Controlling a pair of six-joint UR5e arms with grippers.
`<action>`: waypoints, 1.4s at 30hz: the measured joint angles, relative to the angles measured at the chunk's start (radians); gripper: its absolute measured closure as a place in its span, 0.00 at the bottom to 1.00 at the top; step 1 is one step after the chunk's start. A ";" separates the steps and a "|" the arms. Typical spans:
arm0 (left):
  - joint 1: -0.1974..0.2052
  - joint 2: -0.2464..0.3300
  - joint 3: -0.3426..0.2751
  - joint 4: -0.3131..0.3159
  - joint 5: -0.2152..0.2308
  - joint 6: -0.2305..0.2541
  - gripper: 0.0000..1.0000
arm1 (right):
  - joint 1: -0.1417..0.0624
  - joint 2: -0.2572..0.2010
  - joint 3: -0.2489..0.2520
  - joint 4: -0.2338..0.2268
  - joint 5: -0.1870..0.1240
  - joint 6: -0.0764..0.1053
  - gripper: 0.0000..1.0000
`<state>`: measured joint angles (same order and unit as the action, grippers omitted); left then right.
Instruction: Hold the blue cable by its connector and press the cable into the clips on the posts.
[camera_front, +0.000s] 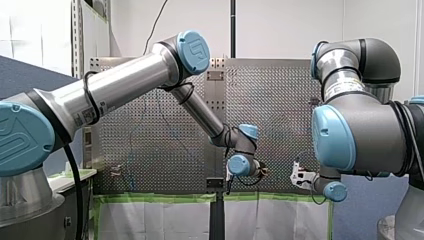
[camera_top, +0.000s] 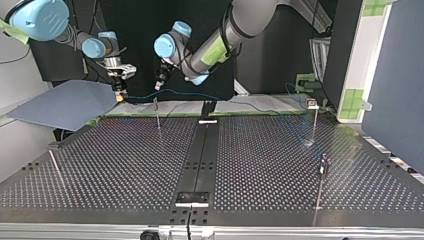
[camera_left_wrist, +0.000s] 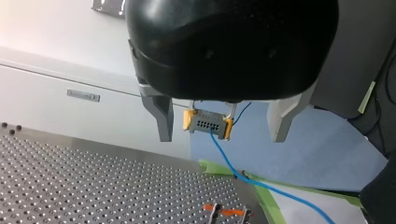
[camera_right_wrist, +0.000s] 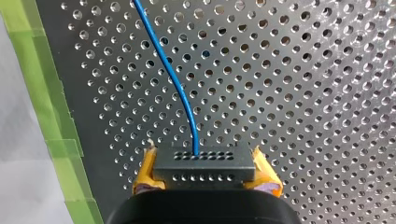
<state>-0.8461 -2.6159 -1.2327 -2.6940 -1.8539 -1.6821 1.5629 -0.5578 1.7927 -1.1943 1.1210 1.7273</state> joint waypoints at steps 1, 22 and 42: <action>0.000 -0.001 0.008 -0.008 -0.002 -0.001 0.00 | 0.000 0.001 -0.001 0.000 0.000 0.001 1.00; 0.014 -0.169 0.196 -0.127 -0.051 0.008 0.00 | 0.008 0.005 -0.012 -0.001 -0.005 0.006 1.00; -0.015 -0.105 0.204 -0.129 -0.024 0.086 0.00 | 0.013 0.010 -0.029 0.002 -0.001 0.008 1.00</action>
<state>-0.8613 -2.7208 -1.0283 -2.8226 -1.8776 -1.5958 1.5757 -0.5475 1.7638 -1.1922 1.1200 1.7351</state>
